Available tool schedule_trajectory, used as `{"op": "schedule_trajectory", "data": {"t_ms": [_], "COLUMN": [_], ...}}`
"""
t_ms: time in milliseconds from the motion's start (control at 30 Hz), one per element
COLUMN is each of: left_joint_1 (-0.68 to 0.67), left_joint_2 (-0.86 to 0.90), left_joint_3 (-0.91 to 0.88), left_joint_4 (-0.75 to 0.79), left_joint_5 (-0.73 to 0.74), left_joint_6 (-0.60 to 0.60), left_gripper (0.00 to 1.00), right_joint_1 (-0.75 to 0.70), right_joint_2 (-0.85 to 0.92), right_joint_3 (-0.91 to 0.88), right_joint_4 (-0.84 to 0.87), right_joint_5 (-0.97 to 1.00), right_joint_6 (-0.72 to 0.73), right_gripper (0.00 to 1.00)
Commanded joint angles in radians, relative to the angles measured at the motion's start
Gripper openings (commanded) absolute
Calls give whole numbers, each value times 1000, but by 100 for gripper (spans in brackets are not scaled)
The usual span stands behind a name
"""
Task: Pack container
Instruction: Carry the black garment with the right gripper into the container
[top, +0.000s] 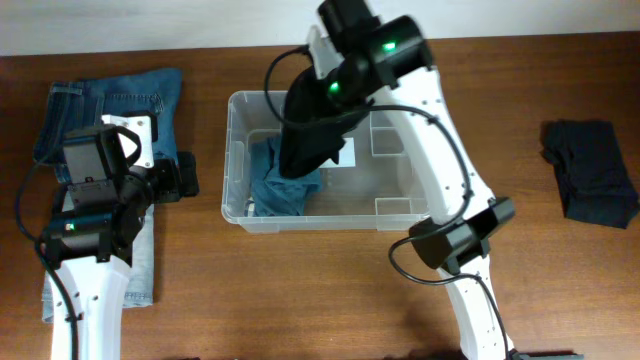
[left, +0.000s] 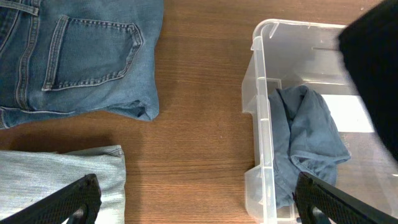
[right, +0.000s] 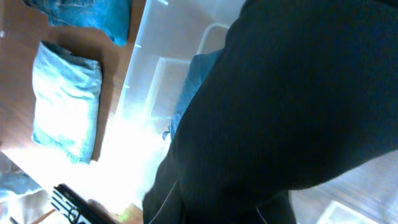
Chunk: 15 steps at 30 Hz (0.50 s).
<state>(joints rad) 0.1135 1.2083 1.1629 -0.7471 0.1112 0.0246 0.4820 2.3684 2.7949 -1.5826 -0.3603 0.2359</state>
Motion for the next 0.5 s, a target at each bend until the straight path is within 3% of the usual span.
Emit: {"op": "schedule_trajectory", "data": {"t_ms": [0, 467], "left_joint_1": [3, 3], "left_joint_2": [3, 3], "left_joint_3": [0, 0], "left_joint_4": [2, 2], "left_joint_5": [-7, -7], "left_joint_6": [-10, -10], "left_gripper": [100, 99], "right_joint_1": [36, 26], "right_joint_2": [0, 1], "right_joint_3": [-71, -344], "right_joint_4": [55, 180], "right_joint_5": [-52, -42], "right_joint_6": [9, 9], "right_gripper": [4, 4]}}
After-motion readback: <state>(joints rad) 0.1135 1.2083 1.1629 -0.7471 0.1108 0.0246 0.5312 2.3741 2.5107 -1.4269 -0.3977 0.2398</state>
